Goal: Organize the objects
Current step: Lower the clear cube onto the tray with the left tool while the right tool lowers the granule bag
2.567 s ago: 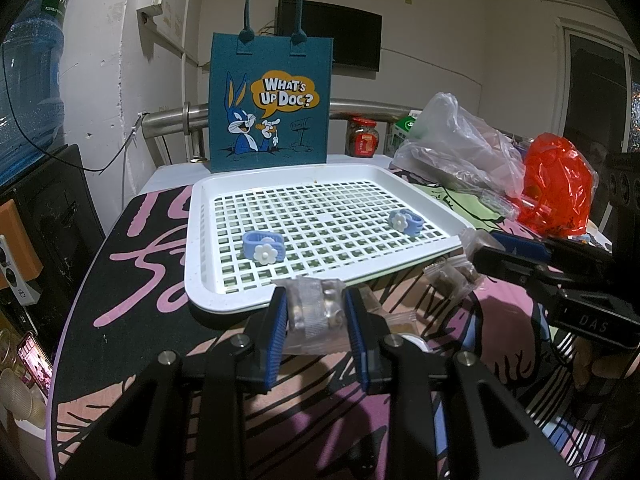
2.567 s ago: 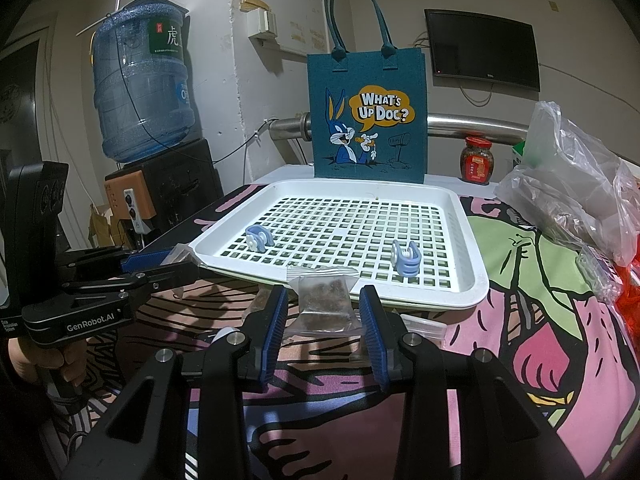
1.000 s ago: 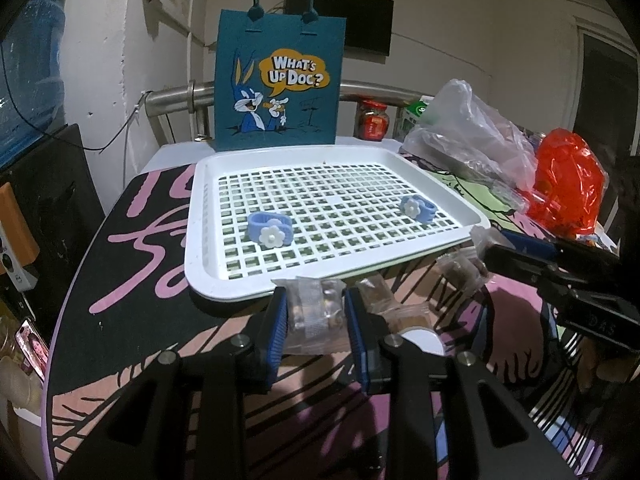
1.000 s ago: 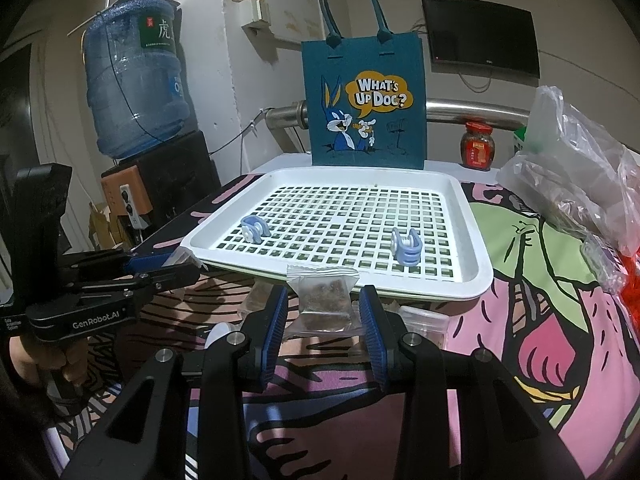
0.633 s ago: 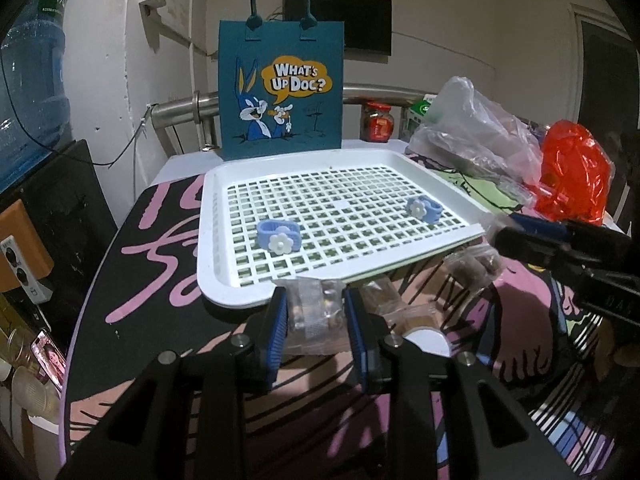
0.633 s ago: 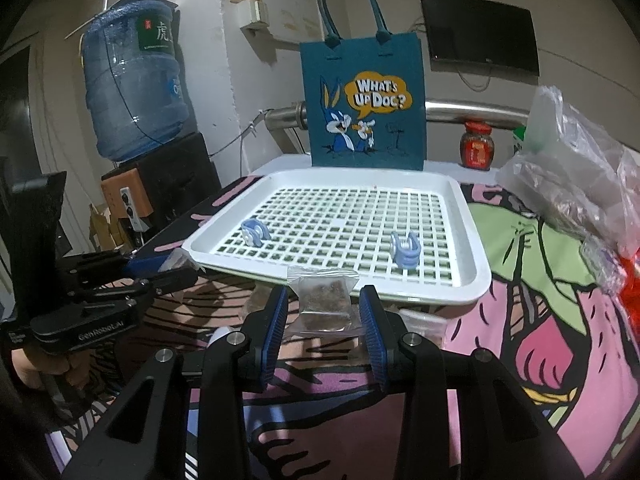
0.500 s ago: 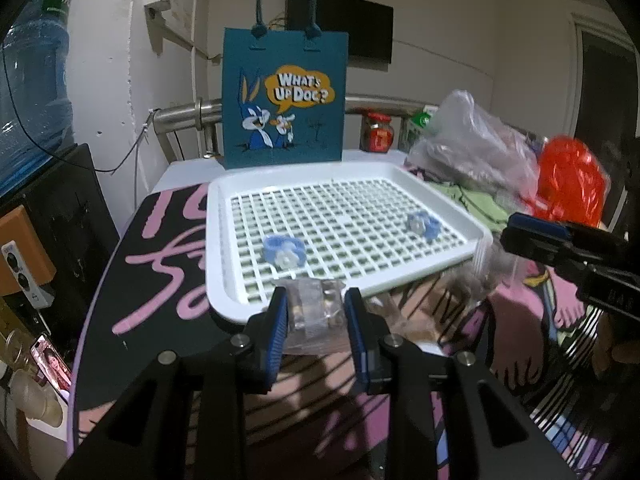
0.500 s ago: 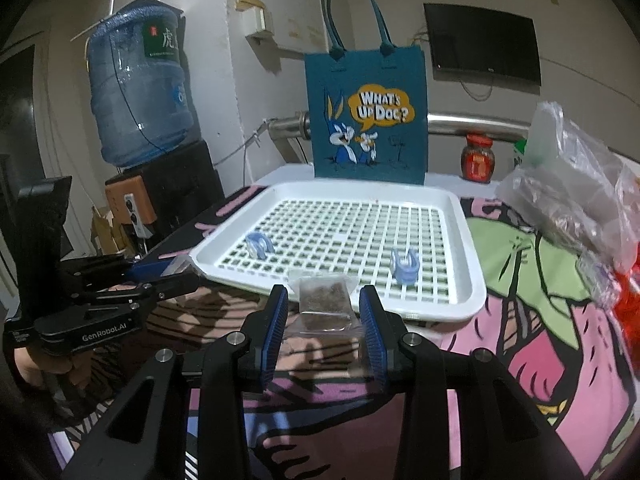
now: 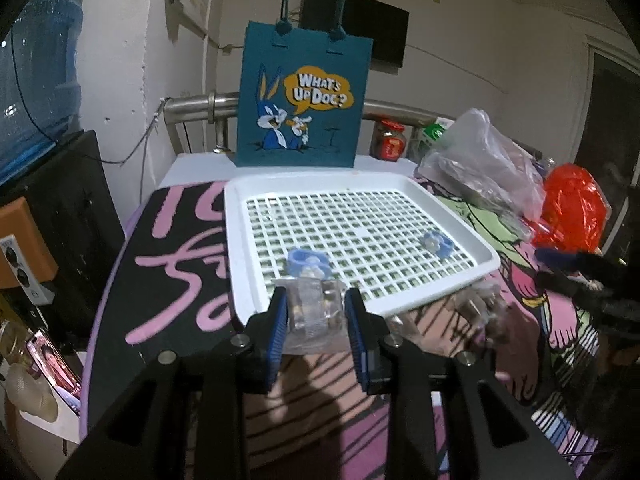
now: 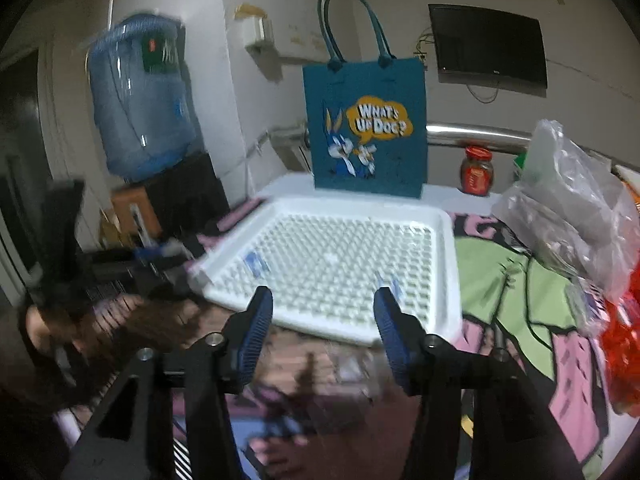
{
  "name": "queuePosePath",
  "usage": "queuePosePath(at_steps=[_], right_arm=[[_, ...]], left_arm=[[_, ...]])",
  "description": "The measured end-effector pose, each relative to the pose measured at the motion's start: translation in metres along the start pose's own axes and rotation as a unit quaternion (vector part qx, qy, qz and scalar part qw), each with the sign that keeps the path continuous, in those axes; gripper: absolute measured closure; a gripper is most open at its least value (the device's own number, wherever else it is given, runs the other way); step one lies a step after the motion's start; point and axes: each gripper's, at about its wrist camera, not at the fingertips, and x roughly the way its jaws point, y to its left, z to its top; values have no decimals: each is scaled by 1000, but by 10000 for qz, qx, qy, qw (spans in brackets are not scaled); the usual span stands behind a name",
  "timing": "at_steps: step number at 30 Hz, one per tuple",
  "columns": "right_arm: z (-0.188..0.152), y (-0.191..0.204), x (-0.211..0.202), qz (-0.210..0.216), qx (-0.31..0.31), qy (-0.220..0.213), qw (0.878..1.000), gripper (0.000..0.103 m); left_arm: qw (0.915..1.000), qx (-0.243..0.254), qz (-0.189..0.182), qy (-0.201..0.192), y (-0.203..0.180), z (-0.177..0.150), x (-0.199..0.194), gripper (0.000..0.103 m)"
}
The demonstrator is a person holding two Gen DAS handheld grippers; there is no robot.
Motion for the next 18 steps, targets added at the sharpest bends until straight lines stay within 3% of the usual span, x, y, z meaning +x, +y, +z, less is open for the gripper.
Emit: queuePosePath(at_steps=[6, 14, 15, 18], right_arm=[[-40, 3, 25, 11, -176, 739, 9971, 50], [-55, -1, 51, -220, -278, 1360, 9901, 51], [-56, -1, 52, -225, -285, 1397, 9895, 60], [-54, -4, 49, -233, -220, 1316, 9908, 72]], left_arm=[[9998, 123, -68, 120, -12, -10, 5, 75], [9996, 132, -96, 228, -15, -18, 10, 75], [9996, 130, -97, 236, -15, -18, 11, 75], [9996, 123, -114, 248, -15, -19, 11, 75]])
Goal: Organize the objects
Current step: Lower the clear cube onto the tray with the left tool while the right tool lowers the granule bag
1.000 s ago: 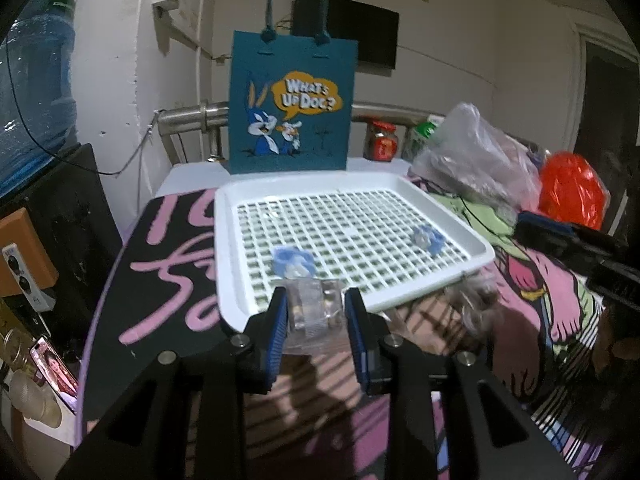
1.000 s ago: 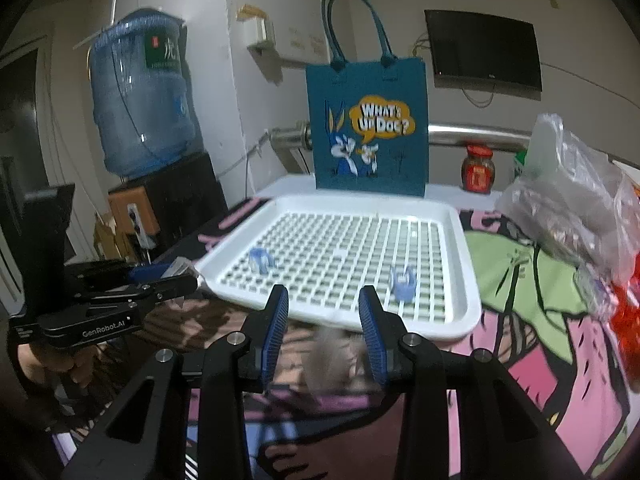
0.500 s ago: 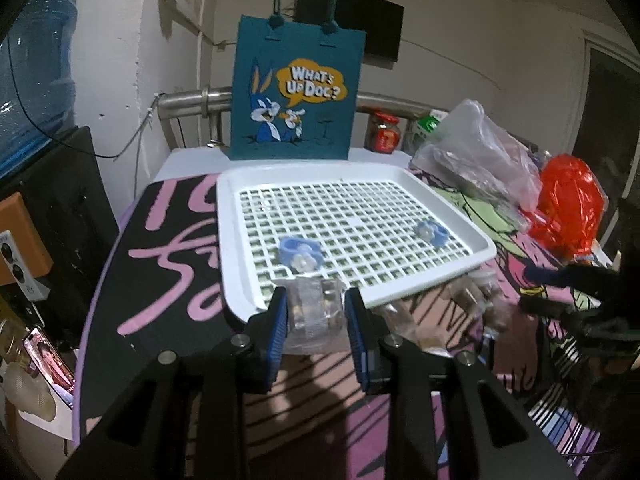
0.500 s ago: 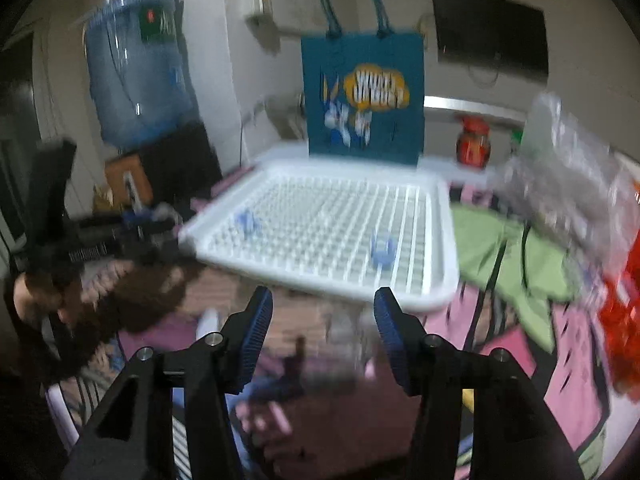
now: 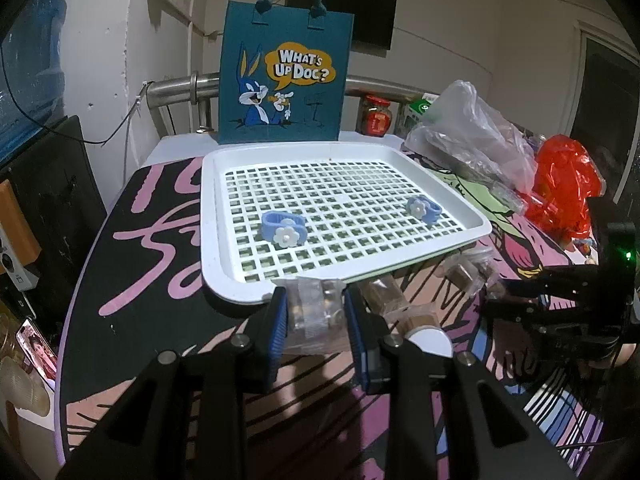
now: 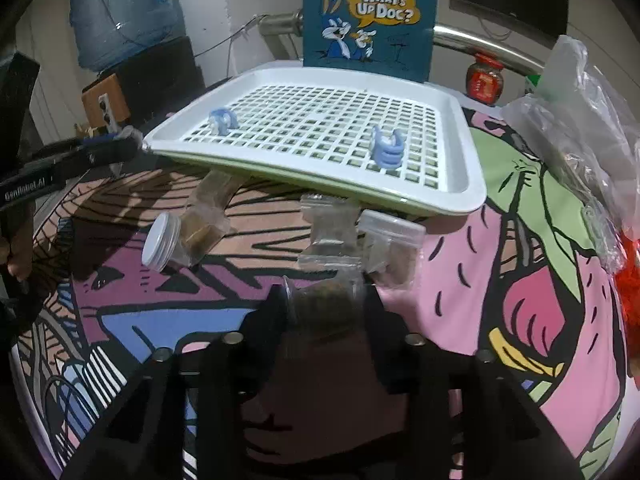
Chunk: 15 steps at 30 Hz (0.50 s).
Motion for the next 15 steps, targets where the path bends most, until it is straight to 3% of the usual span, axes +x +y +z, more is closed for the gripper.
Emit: queuePosePath(at_steps=[7, 15], right_arm=[[9, 6, -15, 160, 59, -299, 9994, 73], [47, 11, -33, 303, 9, -755, 9967, 73]], left_arm=[[10000, 14, 2, -75, 0, 4, -5, 75], [9997, 80, 63, -210, 3, 26, -5, 75]])
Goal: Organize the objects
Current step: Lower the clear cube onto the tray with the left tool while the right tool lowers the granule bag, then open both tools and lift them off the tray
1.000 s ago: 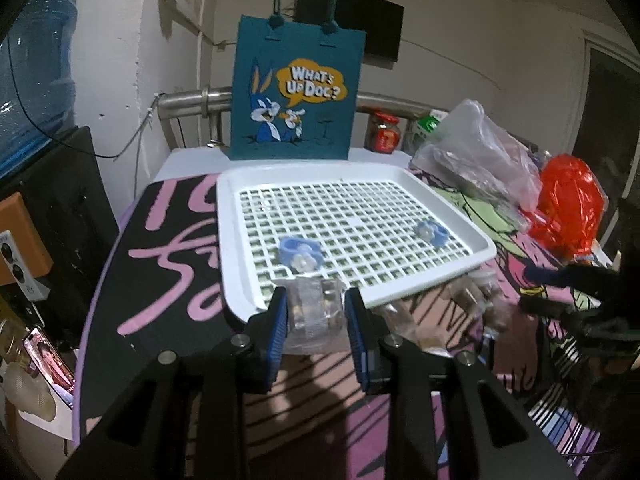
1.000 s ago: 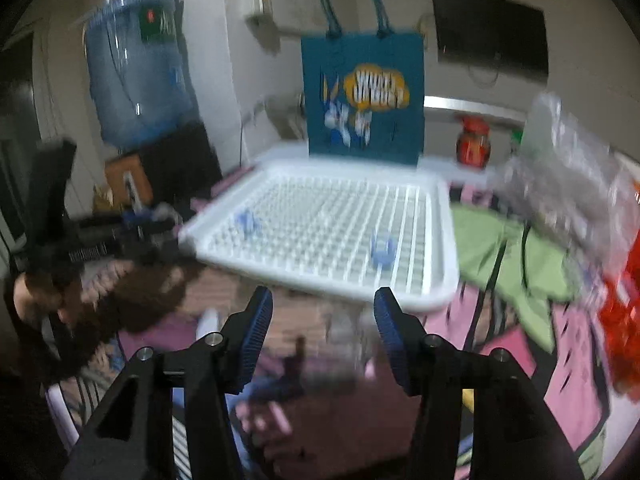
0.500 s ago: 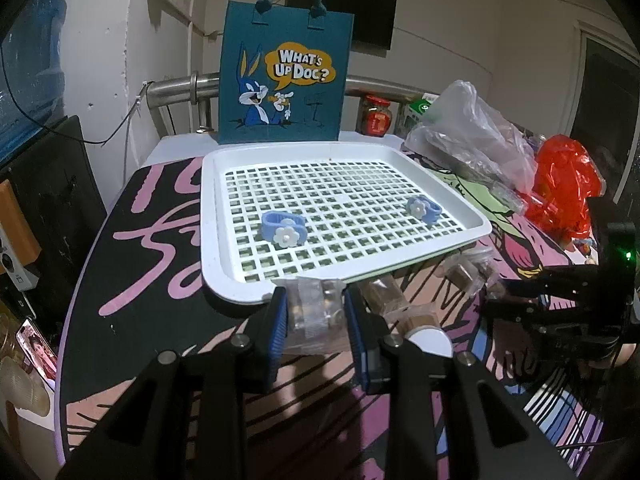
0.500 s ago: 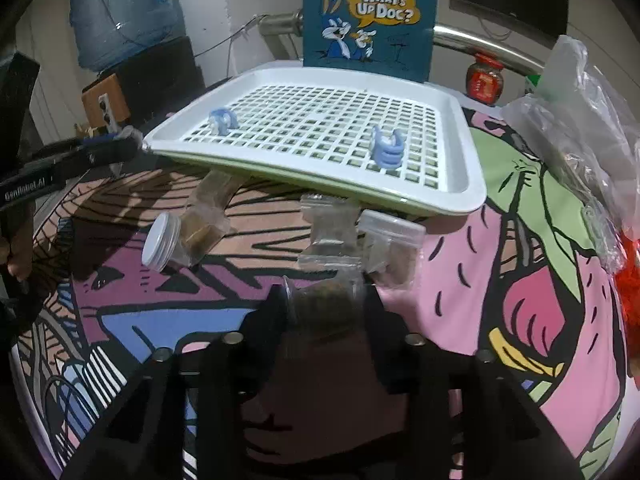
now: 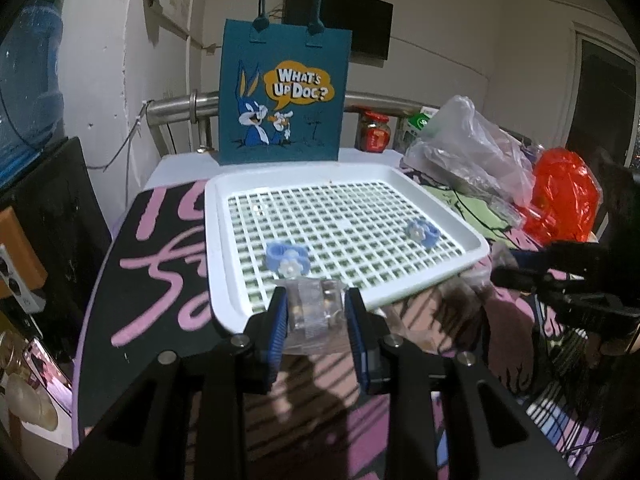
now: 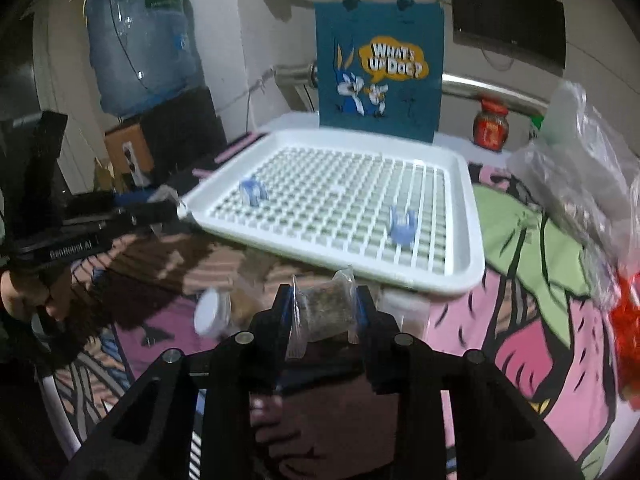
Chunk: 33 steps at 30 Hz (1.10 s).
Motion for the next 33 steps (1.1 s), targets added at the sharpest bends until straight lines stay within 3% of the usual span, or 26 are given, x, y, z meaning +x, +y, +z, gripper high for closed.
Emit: queuePosePath(at_steps=[6, 14, 20, 22, 24, 27, 33], right_arm=[[36, -12, 21, 93, 259, -177, 9995, 73], [45, -26, 86, -84, 418, 373, 9984, 73], [40, -34, 108, -246, 439, 595, 9970, 71], [40, -36, 107, -218, 481, 507, 9973, 63], [41, -37, 100, -196, 555, 379, 9975, 50], [46, -38, 71, -85, 676, -64, 9977, 45], [55, -44, -12, -161, 850, -1231, 9886, 25]], left_arm=[[9999, -53, 100, 109, 8, 18, 26, 75], [9976, -235, 223, 614, 16, 11, 73, 75], [9958, -310, 270, 813, 18, 8, 91, 73], [9957, -299, 259, 836, 18, 8, 93, 67], [9964, -284, 201, 770, 16, 9, 87, 50], [9985, -294, 57, 448, 12, 14, 66, 39], [9993, -224, 103, -270, 5, 32, 13, 32]])
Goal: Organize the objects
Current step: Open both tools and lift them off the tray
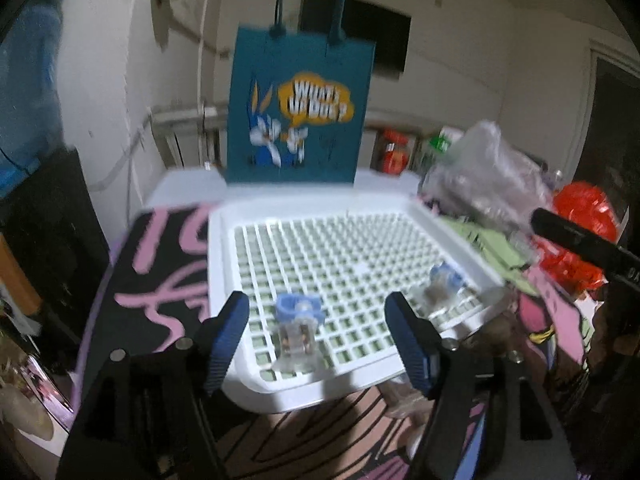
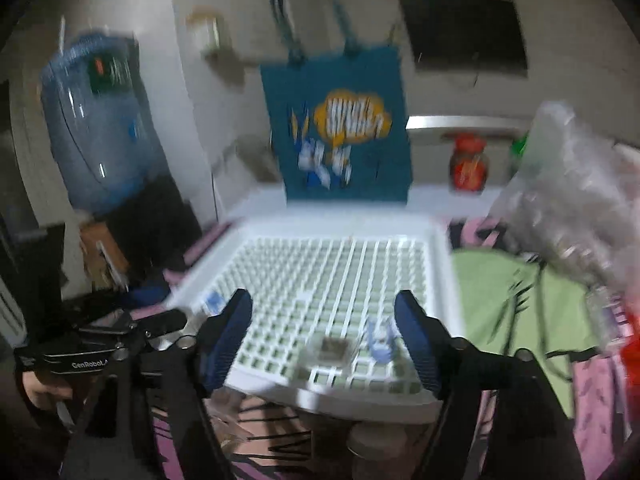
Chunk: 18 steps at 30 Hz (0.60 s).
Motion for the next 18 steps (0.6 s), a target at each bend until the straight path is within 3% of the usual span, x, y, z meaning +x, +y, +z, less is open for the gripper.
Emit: queuePosePath(at_steps=[4, 7, 18], right_arm=[[10, 2, -47, -107, -51, -537, 9985, 18], [6, 3, -68, -179, -135, -677, 9975, 15], [-46, -3, -53, -152, -37, 179, 9997, 14]], left_arm=[[9992, 95, -25, -385, -5, 7, -34, 32], [9988, 99, -97, -461, -9, 4, -48, 31], [9985, 101, -467, 258, -32, -45, -34, 31]])
